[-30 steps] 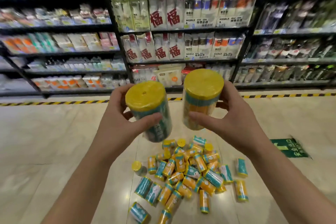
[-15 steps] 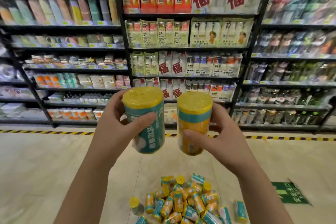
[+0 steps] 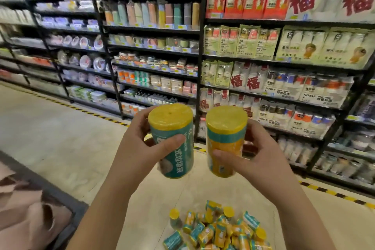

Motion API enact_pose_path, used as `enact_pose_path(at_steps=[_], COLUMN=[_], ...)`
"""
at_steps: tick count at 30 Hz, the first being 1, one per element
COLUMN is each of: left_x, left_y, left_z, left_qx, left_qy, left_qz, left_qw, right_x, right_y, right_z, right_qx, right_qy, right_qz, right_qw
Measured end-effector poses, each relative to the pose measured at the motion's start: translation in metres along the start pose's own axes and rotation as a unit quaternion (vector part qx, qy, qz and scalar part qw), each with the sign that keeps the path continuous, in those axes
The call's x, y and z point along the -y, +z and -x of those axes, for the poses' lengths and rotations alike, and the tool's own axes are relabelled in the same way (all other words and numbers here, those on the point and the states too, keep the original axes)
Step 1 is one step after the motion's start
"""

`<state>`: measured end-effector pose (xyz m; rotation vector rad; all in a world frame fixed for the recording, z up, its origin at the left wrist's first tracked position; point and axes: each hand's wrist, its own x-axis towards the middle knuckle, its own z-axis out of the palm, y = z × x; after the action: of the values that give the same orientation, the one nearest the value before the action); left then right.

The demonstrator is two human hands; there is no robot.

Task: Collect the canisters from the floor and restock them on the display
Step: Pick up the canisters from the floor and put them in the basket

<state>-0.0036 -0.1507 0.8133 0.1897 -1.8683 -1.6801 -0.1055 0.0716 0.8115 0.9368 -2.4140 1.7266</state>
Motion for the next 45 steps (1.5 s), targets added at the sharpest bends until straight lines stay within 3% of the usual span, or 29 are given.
enact_pose_path(at_steps=[8,18,26,35,45], left_x=[-0.014,-0.077,-0.148,-0.203,-0.224], left_y=[-0.004,-0.041,-0.06,-0.074,-0.073], left_z=[0.096,0.275,0.445,0.669,0.854], left_qx=[-0.197,-0.395,-0.526,-0.635,-0.756], left_qy=[0.01,-0.036,-0.065,-0.085,-0.105], left_qz=[-0.049,-0.143,-0.194,-0.211,-0.231], left_qw=[0.979,0.907,0.825,0.738,0.604], right_x=[0.0,0.055,0.134,0.226,0.288], right_y=[0.013,0.09,0.152,0.204,0.263], right_z=[0.015,0.095,0.218,0.416,0.607], right_qx=[0.162,0.392,0.511,0.625,0.757], right_qy=[-0.053,-0.109,-0.183,-0.235,-0.255], right_qz=[-0.094,-0.155,-0.196,-0.217,-0.234], right_qw=[0.981,0.9,0.817,0.712,0.554])
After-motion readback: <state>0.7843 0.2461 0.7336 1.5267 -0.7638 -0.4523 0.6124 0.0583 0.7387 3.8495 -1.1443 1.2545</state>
